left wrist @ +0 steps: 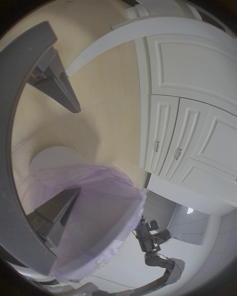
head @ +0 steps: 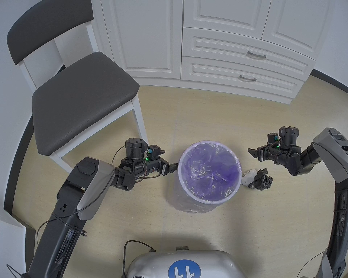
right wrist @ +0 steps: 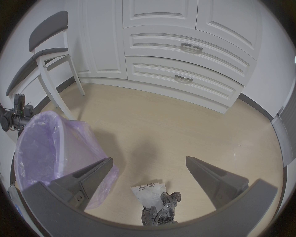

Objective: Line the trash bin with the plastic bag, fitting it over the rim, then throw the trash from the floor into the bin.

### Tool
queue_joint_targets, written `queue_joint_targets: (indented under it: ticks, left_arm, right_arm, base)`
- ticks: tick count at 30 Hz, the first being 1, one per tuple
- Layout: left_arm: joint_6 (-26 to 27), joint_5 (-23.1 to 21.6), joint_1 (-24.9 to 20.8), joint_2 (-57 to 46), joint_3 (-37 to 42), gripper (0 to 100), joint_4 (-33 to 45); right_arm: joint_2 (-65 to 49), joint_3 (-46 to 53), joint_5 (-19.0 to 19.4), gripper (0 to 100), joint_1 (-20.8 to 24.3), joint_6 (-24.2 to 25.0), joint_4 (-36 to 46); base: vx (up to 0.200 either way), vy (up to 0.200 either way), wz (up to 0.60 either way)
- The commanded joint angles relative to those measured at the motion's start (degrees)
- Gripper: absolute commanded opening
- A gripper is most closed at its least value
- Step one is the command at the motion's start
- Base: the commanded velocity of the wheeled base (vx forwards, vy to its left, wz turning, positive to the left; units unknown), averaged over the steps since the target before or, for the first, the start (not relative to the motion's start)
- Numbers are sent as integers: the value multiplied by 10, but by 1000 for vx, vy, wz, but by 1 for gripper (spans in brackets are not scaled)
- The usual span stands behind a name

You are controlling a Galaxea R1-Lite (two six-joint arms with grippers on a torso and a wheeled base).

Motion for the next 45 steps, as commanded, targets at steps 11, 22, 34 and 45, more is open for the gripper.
queue_joint_targets:
  ticks: [11, 22, 34, 45]
  left_arm:
    - [45, 1, -2, 51, 0, 100, 5]
    - [81, 17, 19, 68, 0, 100, 2]
    - [32, 20, 29, 27, 99, 100, -117]
    - [26, 14, 88, -66, 235, 100, -158]
  right_arm:
    - [9, 6, -1, 100, 15, -2, 5]
    - [31, 10, -2, 100, 40, -11, 7]
    - [52, 12, -4, 100, 62, -29, 7]
    - [104, -29, -46, 100, 88, -25, -2]
  base:
    - [0, 0, 0]
    - [0, 0, 0]
    - [0, 0, 0]
    - [0, 0, 0]
